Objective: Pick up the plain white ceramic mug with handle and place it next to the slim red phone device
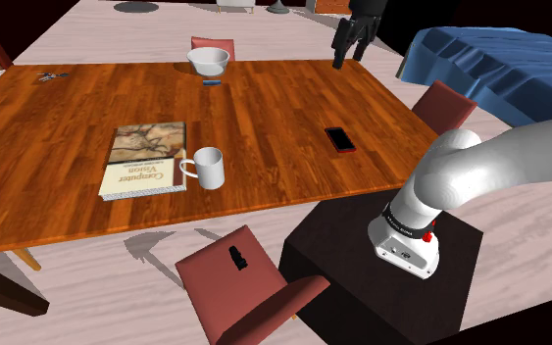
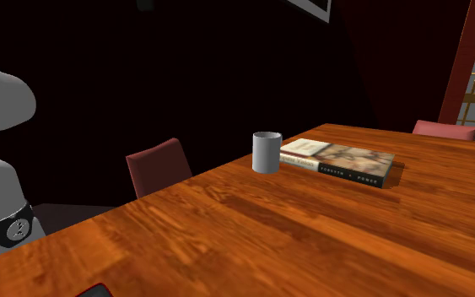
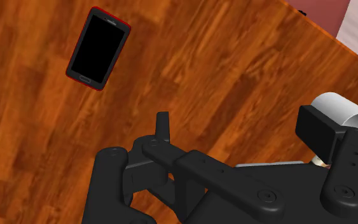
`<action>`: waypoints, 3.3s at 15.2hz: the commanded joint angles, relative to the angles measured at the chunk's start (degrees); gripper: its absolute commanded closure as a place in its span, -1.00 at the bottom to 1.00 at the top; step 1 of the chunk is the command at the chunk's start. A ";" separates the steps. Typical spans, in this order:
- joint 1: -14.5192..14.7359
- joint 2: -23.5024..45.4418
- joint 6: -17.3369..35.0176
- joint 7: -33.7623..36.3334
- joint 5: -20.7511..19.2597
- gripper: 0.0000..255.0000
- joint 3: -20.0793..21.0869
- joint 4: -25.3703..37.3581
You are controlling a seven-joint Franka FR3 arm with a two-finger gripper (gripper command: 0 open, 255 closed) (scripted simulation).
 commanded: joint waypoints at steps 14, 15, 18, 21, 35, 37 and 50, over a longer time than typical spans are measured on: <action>1.97 9.07 21.52 19.41 6.14 -1.00 14.64 -8.80; 2.02 10.45 23.22 20.96 6.29 -1.00 15.80 -8.83; 1.91 15.13 28.20 25.75 6.24 -1.00 19.30 -8.36; 1.44 20.52 32.90 30.92 5.21 -1.00 22.82 -7.04; 0.15 46.95 46.30 56.41 -12.40 -1.00 32.02 4.40; 0.20 48.16 47.56 57.16 -13.51 -1.00 31.83 4.11; 0.32 49.77 49.14 58.17 -15.00 1.00 31.50 3.82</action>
